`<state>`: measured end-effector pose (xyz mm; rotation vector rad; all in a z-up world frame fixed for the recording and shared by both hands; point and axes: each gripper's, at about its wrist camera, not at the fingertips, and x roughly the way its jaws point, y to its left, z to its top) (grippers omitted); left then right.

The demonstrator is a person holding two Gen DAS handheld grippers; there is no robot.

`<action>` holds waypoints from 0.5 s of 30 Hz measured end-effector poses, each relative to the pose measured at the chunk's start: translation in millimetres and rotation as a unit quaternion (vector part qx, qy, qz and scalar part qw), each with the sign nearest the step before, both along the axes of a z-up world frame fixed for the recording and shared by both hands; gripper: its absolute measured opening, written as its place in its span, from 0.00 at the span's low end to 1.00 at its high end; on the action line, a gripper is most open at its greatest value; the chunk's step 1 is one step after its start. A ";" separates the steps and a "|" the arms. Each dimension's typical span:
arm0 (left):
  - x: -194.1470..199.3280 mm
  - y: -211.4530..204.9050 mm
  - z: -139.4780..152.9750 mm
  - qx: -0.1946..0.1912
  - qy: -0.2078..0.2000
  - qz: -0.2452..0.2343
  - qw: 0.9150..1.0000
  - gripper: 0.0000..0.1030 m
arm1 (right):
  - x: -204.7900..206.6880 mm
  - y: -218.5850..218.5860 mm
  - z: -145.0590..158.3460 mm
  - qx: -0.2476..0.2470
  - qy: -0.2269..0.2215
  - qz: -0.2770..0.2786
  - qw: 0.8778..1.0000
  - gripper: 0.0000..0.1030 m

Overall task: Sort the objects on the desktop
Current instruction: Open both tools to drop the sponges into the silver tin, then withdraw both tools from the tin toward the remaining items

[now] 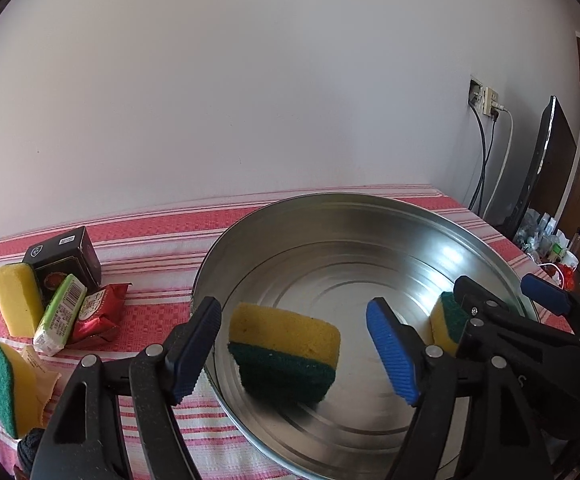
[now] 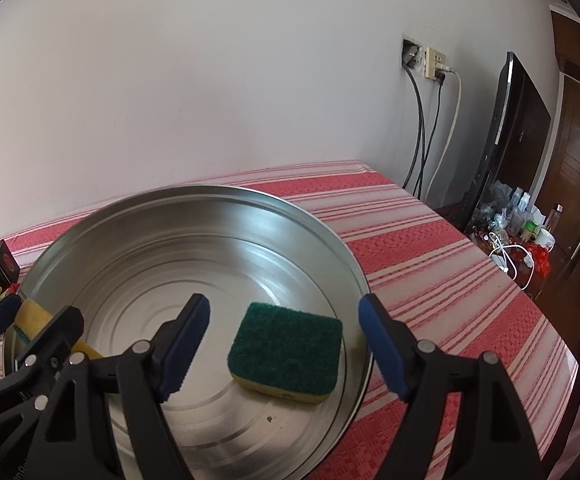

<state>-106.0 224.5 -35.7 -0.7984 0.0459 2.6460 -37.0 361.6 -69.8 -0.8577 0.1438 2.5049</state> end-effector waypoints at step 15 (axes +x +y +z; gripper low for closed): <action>6.2 -7.5 3.8 0.008 0.021 0.011 1.000 0.77 | 12.6 -2.1 12.0 0.013 0.032 -0.009 0.999 0.88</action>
